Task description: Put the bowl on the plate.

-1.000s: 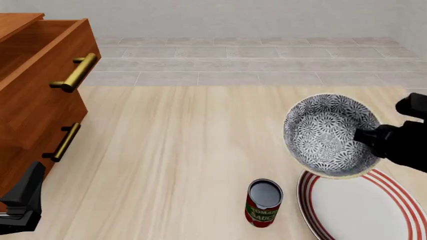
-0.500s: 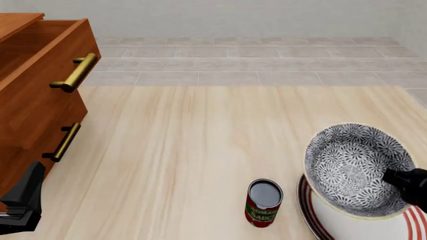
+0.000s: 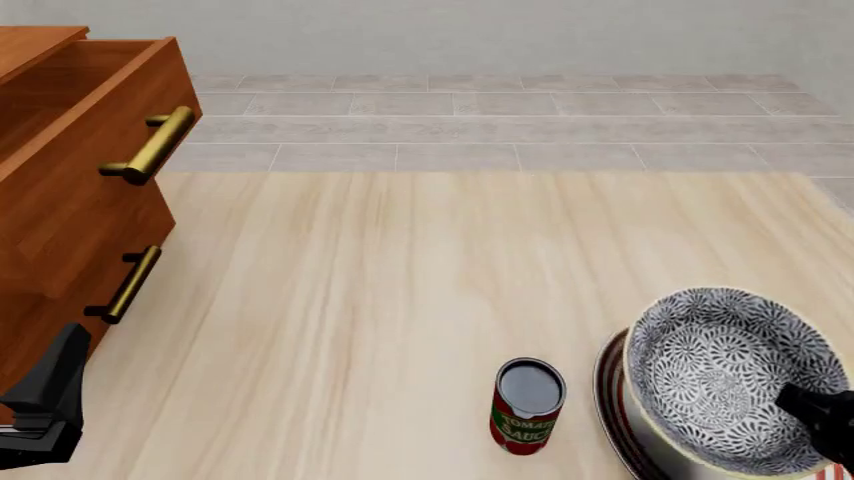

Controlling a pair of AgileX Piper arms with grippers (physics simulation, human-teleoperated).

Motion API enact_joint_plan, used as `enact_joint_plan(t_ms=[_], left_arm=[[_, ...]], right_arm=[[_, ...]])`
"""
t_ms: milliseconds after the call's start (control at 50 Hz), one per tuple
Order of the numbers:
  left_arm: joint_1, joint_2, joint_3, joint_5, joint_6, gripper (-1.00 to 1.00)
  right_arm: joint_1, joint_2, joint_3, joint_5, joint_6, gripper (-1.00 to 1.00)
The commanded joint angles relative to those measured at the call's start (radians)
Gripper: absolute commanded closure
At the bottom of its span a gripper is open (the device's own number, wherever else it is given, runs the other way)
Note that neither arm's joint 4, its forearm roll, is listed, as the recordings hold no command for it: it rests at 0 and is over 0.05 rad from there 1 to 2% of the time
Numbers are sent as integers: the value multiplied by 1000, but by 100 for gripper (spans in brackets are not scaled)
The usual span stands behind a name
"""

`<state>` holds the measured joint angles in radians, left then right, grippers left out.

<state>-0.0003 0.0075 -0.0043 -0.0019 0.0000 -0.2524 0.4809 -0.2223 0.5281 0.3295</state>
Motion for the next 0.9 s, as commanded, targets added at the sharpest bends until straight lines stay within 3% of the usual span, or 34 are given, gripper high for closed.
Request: enact_joint_plan(t_ms=[20,360,560,900], left_arm=[[0,0,0,0,0,-100],[0,0,0,0,0,-100],[0,0,0,0,0,-100],[0,0,0,0,0,-100]], right_arm=[[-32,-15,80,-51,26,100],[-42,-20,148,-100,44,100],[-42,69,174,-205,47,100],[-51,152,189,-293,35,100]])
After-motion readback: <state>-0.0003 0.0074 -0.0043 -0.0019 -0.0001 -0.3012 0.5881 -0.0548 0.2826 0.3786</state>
